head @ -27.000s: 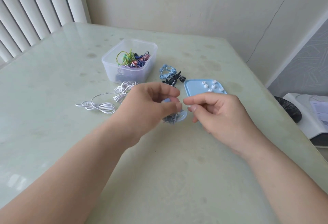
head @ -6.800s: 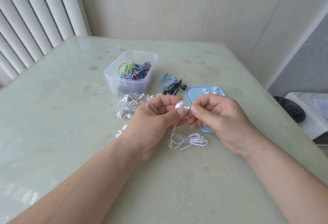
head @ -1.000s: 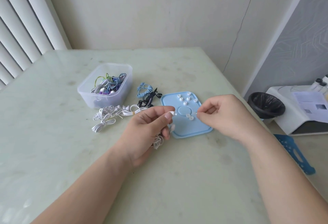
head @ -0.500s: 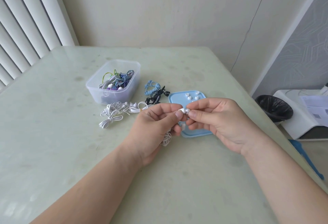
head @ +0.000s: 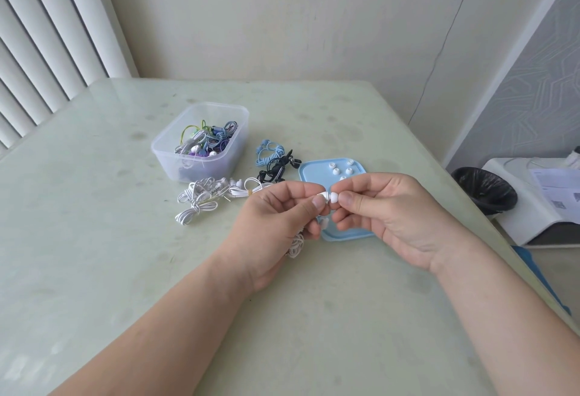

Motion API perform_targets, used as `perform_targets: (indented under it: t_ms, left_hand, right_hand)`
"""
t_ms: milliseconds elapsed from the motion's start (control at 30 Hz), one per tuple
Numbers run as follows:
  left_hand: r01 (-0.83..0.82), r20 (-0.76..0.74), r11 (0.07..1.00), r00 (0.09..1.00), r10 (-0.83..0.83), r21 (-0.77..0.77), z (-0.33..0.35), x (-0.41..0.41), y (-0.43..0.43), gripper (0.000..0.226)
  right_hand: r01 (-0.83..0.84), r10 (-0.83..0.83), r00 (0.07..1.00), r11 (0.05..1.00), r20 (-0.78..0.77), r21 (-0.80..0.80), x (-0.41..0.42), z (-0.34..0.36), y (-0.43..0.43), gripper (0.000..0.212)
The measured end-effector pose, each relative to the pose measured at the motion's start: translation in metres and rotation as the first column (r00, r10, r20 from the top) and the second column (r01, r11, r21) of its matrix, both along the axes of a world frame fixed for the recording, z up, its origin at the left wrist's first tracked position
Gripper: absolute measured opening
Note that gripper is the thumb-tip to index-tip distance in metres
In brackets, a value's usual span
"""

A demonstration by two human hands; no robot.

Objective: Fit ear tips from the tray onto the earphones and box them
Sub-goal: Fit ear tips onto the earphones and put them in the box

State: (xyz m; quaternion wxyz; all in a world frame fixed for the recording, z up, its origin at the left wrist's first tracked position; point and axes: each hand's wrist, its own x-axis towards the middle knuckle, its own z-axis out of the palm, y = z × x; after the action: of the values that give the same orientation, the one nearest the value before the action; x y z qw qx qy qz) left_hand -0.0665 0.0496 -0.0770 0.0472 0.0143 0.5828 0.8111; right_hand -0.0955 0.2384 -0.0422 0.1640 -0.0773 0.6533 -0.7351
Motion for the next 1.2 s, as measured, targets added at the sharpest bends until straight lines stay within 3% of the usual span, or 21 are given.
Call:
perform_targets:
  t_ms: [467,700,933,1200]
  left_hand:
    - [0.013,-0.048,0.998,0.999,-0.016,-0.06,-0.0038,-0.0001,-0.0007,0.013]
    - [0.011,-0.054,0.997,0.998,-0.015,-0.07,-0.0042,-0.0005,0.0,0.016]
    - [-0.097,-0.054,0.992,0.994,0.092,-0.087,-0.0055,0.0009,0.0036,0.009]
    - [-0.107,-0.07,0.991,0.992,0.101,-0.085,-0.0054,0.0011,0.0033,0.009]
  right_hand:
    - [-0.06,0.061,0.998,0.998,0.032,-0.029,-0.0002,-0.0027,0.0011,0.02]
    - [-0.028,0.032,0.996,0.998,0.078,-0.048,-0.0004,-0.0013,-0.0005,0.022]
    - [0.031,-0.03,0.997,1.0,0.073,-0.002,0.0006,-0.0005,-0.0016,0.019]
    - [0.088,-0.075,0.987,0.993,0.142,-0.083,0.0019,-0.0021,-0.0081,0.03]
